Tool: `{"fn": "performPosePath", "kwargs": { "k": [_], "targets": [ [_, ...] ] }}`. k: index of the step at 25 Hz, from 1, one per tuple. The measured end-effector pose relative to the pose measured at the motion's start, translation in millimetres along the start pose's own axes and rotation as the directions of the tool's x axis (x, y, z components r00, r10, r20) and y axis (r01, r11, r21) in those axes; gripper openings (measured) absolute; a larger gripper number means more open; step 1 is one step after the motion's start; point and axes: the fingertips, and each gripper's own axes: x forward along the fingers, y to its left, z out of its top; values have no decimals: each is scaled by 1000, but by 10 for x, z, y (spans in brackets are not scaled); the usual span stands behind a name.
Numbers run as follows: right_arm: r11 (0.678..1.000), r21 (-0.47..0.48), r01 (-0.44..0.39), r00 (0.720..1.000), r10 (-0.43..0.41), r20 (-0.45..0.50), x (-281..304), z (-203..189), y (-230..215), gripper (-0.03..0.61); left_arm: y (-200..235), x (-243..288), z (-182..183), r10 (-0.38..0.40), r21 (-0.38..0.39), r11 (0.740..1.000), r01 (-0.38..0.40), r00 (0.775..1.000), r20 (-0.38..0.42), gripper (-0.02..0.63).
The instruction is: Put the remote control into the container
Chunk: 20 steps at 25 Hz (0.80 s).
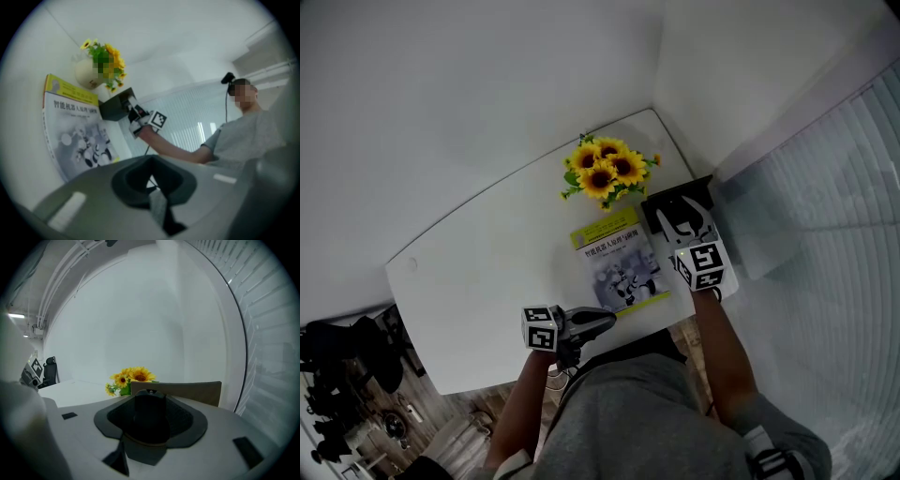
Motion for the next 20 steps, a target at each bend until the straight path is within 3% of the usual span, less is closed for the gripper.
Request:
{"fn": "performPosePath", "kwargs": {
  "k": [5,14,20],
  "targets": [
    [1000,-26,2,1000,-2,-4,49,17,38,210,39,46,-54,-7,-24,1000,7,1000,-18,-2],
    [993,-64,96,995,-97,-14,92,17,60,210,41,53,-160,3,-16,1000,-4,999,-45,0],
    [994,-65,83,996,-85,-26,96,6,85,212,30,7,-202,5,-23,1000,-6,1000,-25,0]
  ]
}}
